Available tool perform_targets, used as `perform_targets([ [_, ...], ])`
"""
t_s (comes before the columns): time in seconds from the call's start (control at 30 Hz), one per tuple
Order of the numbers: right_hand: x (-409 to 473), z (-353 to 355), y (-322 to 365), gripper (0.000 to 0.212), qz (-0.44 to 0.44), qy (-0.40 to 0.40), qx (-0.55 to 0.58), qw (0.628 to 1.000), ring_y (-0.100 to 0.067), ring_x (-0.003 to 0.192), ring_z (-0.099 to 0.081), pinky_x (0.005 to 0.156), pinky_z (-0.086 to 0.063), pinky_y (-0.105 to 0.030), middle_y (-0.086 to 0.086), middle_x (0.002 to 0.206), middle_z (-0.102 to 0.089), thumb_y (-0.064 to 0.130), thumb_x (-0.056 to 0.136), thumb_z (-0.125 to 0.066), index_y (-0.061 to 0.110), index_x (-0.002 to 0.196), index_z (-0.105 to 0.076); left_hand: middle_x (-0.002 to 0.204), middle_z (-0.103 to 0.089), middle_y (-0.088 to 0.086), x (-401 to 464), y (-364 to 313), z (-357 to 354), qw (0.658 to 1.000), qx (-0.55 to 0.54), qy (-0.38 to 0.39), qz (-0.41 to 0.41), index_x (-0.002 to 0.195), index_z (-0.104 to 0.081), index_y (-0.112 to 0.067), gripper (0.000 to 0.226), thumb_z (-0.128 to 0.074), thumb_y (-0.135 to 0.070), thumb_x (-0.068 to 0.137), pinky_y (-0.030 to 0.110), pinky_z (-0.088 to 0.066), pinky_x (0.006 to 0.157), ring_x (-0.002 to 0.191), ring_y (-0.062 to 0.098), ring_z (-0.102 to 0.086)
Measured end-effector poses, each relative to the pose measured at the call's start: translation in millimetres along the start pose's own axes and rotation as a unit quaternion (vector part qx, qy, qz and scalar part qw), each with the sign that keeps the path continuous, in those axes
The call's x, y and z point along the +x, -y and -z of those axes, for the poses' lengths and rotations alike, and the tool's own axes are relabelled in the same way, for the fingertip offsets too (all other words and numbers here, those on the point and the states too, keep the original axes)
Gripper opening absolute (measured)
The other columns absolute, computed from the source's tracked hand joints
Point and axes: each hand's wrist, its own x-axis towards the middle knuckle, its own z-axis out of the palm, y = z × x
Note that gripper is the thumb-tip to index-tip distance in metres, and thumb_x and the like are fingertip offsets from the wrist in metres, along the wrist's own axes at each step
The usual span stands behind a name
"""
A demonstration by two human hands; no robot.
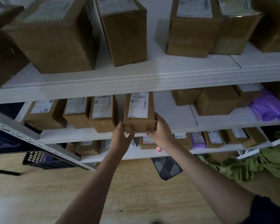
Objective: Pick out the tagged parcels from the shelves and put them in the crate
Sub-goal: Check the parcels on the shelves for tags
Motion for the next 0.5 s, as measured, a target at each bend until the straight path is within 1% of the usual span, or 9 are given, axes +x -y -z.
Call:
perform_targets([
  [0.03, 8, 0, -2, 0.072, 0.0, 0.004, 0.0, 1.0, -0.005, 0.112, -0.064, 0.091, -0.06, -0.032, 0.009, 0.128, -0.061, 0.027, 0.082, -0.081, 0.036, 0.143, -0.044, 0.119, -0.067, -0.002, 6, 0, -1, 1.0, -0.001, -0.006, 0.01, 0.125, -0.054, -0.019, 0.042, -0.076, -0.021, 0.088, 0.037, -0.056, 0.095, 0.109, 0.015, -0.063],
  [0.1, 22, 1, -2, 0.07, 0.0, 0.008, 0.004, 1.0, -0.003, 0.11, -0.065, 0.091, -0.06, -0.03, 0.008, 0.126, -0.062, 0.025, 0.083, -0.08, 0.033, 0.143, -0.045, 0.112, -0.068, -0.001, 17, -1, -3, 1.0, -0.01, -0.019, 0.023, 0.123, -0.055, -0.017, 0.039, -0.075, -0.019, 0.089, 0.037, -0.057, 0.092, 0.101, 0.015, -0.065],
  [0.17, 34, 0, -2, 0.069, 0.004, 0.013, 0.007, 1.0, -0.003, 0.11, -0.065, 0.092, -0.059, -0.028, 0.008, 0.126, -0.062, 0.022, 0.083, -0.079, 0.031, 0.143, -0.046, 0.102, -0.066, -0.003, 23, -3, -5, 0.999, -0.012, -0.03, 0.03, 0.124, -0.053, -0.014, 0.039, -0.072, -0.014, 0.09, 0.032, -0.057, 0.087, 0.091, 0.011, -0.064],
  [0.23, 41, -2, 0, 0.069, 0.012, 0.021, 0.007, 1.0, -0.004, 0.111, -0.065, 0.092, -0.059, -0.029, 0.007, 0.127, -0.062, 0.021, 0.083, -0.079, 0.033, 0.143, -0.046, 0.095, -0.062, -0.009, 25, -3, -6, 0.998, -0.008, -0.043, 0.036, 0.126, -0.052, -0.012, 0.038, -0.069, -0.011, 0.092, 0.024, -0.055, 0.08, 0.085, 0.004, -0.062],
  [0.27, 44, -3, 1, 0.071, 0.015, 0.026, 0.007, 1.0, -0.005, 0.112, -0.064, 0.093, -0.059, -0.03, 0.007, 0.129, -0.061, 0.022, 0.083, -0.079, 0.034, 0.144, -0.044, 0.097, -0.062, -0.007, 25, -3, -6, 0.998, -0.006, -0.049, 0.041, 0.127, -0.051, -0.01, 0.039, -0.068, -0.01, 0.092, 0.021, -0.053, 0.076, 0.086, 0.007, -0.062],
  [0.33, 46, -8, 2, 0.074, 0.02, 0.037, 0.0, 0.999, -0.007, 0.114, -0.064, 0.094, -0.058, -0.031, 0.005, 0.131, -0.06, 0.024, 0.083, -0.078, 0.034, 0.147, -0.041, 0.107, -0.065, 0.003, 22, 0, -7, 0.997, -0.001, -0.062, 0.053, 0.131, -0.049, -0.006, 0.044, -0.068, -0.013, 0.092, 0.025, -0.05, 0.078, 0.096, 0.019, -0.064],
  [0.4, 45, -11, 4, 0.077, 0.021, 0.047, -0.006, 0.999, -0.007, 0.116, -0.063, 0.095, -0.058, -0.032, 0.006, 0.133, -0.059, 0.026, 0.083, -0.078, 0.034, 0.149, -0.038, 0.118, -0.063, 0.009, 15, 5, -8, 0.996, 0.001, -0.07, 0.061, 0.133, -0.047, -0.006, 0.048, -0.069, -0.017, 0.092, 0.031, -0.051, 0.086, 0.107, 0.024, -0.061],
  [0.5, 38, -11, 6, 0.075, 0.016, 0.056, -0.003, 0.998, -0.005, 0.117, -0.062, 0.096, -0.057, -0.032, 0.007, 0.132, -0.06, 0.023, 0.084, -0.078, 0.034, 0.148, -0.04, 0.132, -0.06, 0.008, -6, 8, -10, 0.995, -0.007, -0.059, 0.078, 0.137, -0.044, -0.008, 0.052, -0.068, -0.022, 0.093, 0.041, -0.052, 0.099, 0.121, 0.025, -0.058],
])
